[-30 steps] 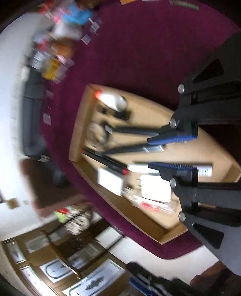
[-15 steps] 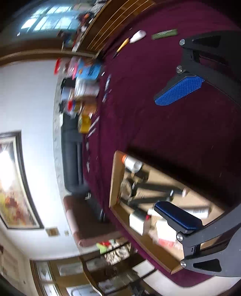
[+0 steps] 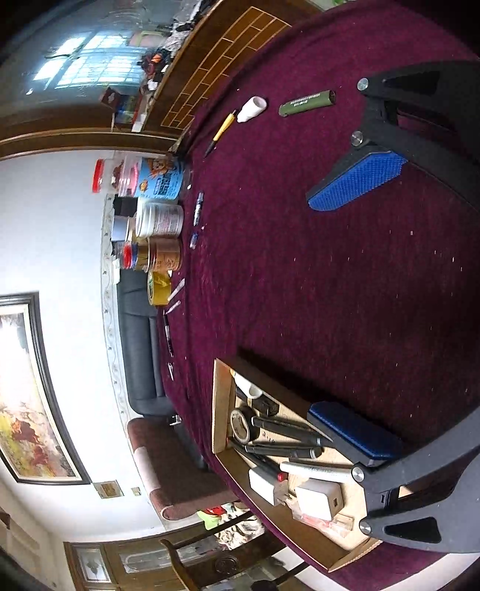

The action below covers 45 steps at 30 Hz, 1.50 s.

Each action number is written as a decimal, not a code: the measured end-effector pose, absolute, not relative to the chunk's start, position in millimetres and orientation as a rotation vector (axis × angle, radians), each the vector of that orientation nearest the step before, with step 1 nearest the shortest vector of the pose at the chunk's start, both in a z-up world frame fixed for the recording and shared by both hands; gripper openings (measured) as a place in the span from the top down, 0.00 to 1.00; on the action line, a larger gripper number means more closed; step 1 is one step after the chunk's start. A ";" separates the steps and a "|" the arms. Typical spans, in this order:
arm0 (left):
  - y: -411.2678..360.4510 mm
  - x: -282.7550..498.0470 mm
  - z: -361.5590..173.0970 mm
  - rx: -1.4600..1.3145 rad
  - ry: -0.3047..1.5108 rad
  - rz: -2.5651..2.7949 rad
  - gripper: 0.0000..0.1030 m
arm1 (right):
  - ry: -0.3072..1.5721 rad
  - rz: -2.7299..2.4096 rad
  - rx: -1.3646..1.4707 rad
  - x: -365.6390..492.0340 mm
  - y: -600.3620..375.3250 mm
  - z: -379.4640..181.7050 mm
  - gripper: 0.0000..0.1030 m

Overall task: Organize rigid objects
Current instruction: 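Move both tools back over the cloth toward the green tube and white bottle, then grasp the white dropper bottle with right tool while left grasps the green tube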

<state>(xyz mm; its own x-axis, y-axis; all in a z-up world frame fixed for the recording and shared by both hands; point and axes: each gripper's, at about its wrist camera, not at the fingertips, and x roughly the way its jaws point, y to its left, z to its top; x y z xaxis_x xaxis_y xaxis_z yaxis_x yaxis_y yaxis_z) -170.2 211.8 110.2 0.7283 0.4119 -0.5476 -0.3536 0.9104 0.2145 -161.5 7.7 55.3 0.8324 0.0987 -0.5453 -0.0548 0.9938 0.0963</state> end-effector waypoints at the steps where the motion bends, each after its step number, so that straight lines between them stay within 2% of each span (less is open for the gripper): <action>1: 209.0 -169.8 109.7 0.102 0.628 0.419 0.18 | 0.585 0.078 0.089 -160.7 2.5 55.5 0.00; 7: 191.2 -170.0 110.5 0.106 0.645 0.294 0.18 | 0.605 0.090 0.169 -150.5 -50.4 68.5 0.00; 13: 161.2 -175.7 107.9 0.089 0.609 0.107 0.18 | 0.755 0.006 0.407 -106.6 -191.0 71.4 0.00; 17: 142.7 -177.4 105.5 0.120 0.598 0.059 0.18 | 0.890 -0.052 0.520 -75.8 -270.3 44.8 0.00; 21: 136.0 -180.9 104.3 0.143 0.584 0.047 0.18 | 0.937 0.001 0.609 -66.1 -282.5 20.4 0.00; 25: 134.9 -179.3 102.0 0.130 0.606 0.031 0.18 | 0.994 0.114 0.656 -54.9 -244.2 3.3 0.00; 27: 134.5 -177.2 99.7 0.115 0.621 0.015 0.18 | 0.996 0.140 0.579 -53.9 -211.5 7.2 0.00; 31: 134.0 -175.4 94.5 0.095 0.648 -0.013 0.18 | 0.992 0.375 0.637 -56.3 -174.2 23.0 0.02; 35: 134.1 -174.0 91.3 0.071 0.657 -0.057 0.18 | 0.895 0.242 0.568 -57.7 -202.2 50.6 0.02; 40: 130.6 -167.4 84.9 0.005 0.692 -0.161 0.18 | 0.896 -0.071 0.430 -39.6 -262.5 53.5 0.02; 45: 113.9 -155.5 84.9 -0.005 0.751 -0.267 0.18 | 0.974 -0.146 0.297 -13.7 -270.8 40.4 0.25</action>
